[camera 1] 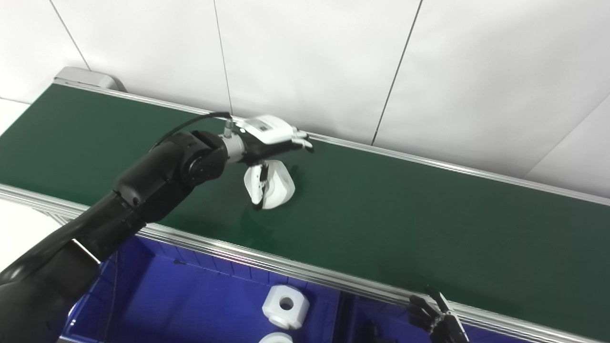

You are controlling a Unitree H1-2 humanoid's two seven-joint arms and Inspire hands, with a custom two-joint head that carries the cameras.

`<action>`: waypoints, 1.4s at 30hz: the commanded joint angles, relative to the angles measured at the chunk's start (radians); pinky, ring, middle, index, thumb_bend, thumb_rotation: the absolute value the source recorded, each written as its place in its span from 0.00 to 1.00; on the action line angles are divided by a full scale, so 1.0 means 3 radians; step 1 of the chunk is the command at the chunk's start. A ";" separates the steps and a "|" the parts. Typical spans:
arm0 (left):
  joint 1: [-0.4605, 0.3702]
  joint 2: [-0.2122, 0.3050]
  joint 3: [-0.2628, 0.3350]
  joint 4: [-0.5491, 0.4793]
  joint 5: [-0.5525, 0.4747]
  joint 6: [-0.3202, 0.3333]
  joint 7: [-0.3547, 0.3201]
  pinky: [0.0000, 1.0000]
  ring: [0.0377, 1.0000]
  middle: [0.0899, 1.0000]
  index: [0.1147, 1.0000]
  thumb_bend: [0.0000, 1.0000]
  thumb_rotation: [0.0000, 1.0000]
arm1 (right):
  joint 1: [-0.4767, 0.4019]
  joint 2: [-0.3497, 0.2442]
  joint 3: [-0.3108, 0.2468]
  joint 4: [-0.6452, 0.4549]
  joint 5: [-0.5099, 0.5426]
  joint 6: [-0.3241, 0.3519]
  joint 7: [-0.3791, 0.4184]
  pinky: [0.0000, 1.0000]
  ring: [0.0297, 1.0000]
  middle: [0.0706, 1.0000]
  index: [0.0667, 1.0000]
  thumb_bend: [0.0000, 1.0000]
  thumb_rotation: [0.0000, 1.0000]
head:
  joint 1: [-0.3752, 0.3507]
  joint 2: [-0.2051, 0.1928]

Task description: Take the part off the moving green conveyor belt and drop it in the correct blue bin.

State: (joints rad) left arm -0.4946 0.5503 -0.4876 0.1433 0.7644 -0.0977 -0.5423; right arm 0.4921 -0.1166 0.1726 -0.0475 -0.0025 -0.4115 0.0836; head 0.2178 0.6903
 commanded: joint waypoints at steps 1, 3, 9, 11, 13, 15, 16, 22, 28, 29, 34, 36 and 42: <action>-0.0087 -0.0015 -0.0028 0.0058 0.0039 -0.0071 0.0037 0.96 0.99 1.00 0.88 0.87 0.00 | -0.0009 0.0021 -0.0028 -0.0048 0.0071 -0.0194 0.0035 0.73 0.77 0.78 0.88 0.76 0.30 | 0.0006 -0.0005; -0.0066 -0.0039 -0.0040 0.0066 0.0007 -0.0127 0.0020 0.94 0.97 0.98 0.87 0.84 0.00 | -0.0019 0.0020 -0.0040 -0.0041 0.0062 -0.0194 0.0035 0.73 0.77 0.78 0.88 0.75 0.31 | 0.0015 -0.0025; -0.0029 -0.0072 -0.0113 0.0020 -0.0079 -0.0048 -0.0272 0.88 0.91 0.91 0.82 0.63 0.01 | -0.0021 0.0028 -0.0072 -0.0030 0.0082 -0.0194 0.0049 0.72 0.76 0.78 0.88 0.75 0.34 | 0.0042 -0.0060; 0.0000 -0.0090 -0.0123 -0.0008 -0.0056 0.0036 -0.0333 0.86 0.90 0.89 0.82 0.60 0.02 | -0.0015 0.0032 -0.0085 -0.0029 0.0112 -0.0194 0.0066 0.72 0.76 0.78 0.88 0.75 0.34 | 0.0054 -0.0067; 0.0022 -0.0109 -0.0125 -0.0014 -0.0044 0.0097 -0.0355 0.77 0.85 0.86 0.80 0.56 0.01 | -0.0012 0.0033 -0.0100 -0.0030 0.0109 -0.0194 0.0078 0.72 0.76 0.78 0.89 0.75 0.34 | 0.0062 -0.0076; 0.0045 -0.0127 -0.0133 -0.0019 -0.0025 0.0123 -0.0326 0.67 0.76 0.79 0.75 0.50 0.00 | -0.0004 0.0043 -0.0113 -0.0034 0.0123 -0.0194 0.0089 0.72 0.76 0.78 0.89 0.75 0.35 | 0.0070 -0.0081; 0.0071 -0.0143 -0.0114 -0.0018 -0.0033 0.0099 -0.0245 0.66 0.76 0.79 0.75 0.50 0.00 | -0.0002 0.0045 -0.0119 -0.0038 0.0122 -0.0194 0.0095 0.72 0.76 0.78 0.89 0.75 0.35 | 0.0080 -0.0076; 0.0194 -0.0249 0.0098 0.0088 -0.0369 0.0001 0.0021 0.49 0.47 0.48 0.43 0.50 0.00 | 0.0016 0.0057 -0.0141 -0.0053 0.0097 -0.0194 0.0092 0.71 0.76 0.78 0.89 0.74 0.36 | 0.0094 -0.0070; 0.0294 -0.0284 0.0238 0.0104 -0.0629 -0.0087 0.0145 0.39 0.39 0.43 0.47 0.50 0.00 | 0.0041 0.0085 -0.0156 -0.0073 0.0078 -0.0194 0.0076 0.69 0.75 0.77 0.88 0.75 0.38 | 0.0064 -0.0035; 0.0328 -0.0296 0.0287 0.0093 -0.0697 -0.0104 0.0187 0.41 0.39 0.43 0.46 0.50 0.00 | 0.0049 0.0087 -0.0153 -0.0080 0.0079 -0.0194 0.0081 0.70 0.75 0.77 0.88 0.75 0.39 | 0.0058 -0.0030; 0.0573 -0.0353 0.0601 -0.0213 -0.1054 -0.0110 0.0367 0.40 0.38 0.44 0.46 0.50 0.00 | 0.0102 0.0099 -0.0141 -0.0142 0.0062 -0.0194 0.0088 0.70 0.75 0.77 0.88 0.74 0.38 | -0.0031 0.0065; 0.0723 -0.0385 0.0766 -0.0411 -0.1269 -0.0151 0.0446 0.42 0.40 0.47 0.43 0.50 0.00 | 0.0127 0.0104 -0.0135 -0.0177 0.0042 -0.0194 0.0080 0.70 0.75 0.77 0.88 0.74 0.39 | -0.0068 0.0109; 0.1112 -0.0394 0.1027 -0.0901 -0.1627 -0.0268 0.0528 0.47 0.43 0.47 0.42 0.50 0.00 | 0.0215 0.0139 -0.0085 -0.0327 -0.0018 -0.0180 0.0061 0.71 0.76 0.77 0.88 0.74 0.38 | -0.0246 0.0321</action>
State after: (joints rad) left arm -0.1668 0.4273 -0.1984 -0.0860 0.3120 -0.1365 -0.4158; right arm 0.5387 -0.0835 0.1420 -0.1037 -0.0013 -0.4119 0.1034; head 0.1504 0.7776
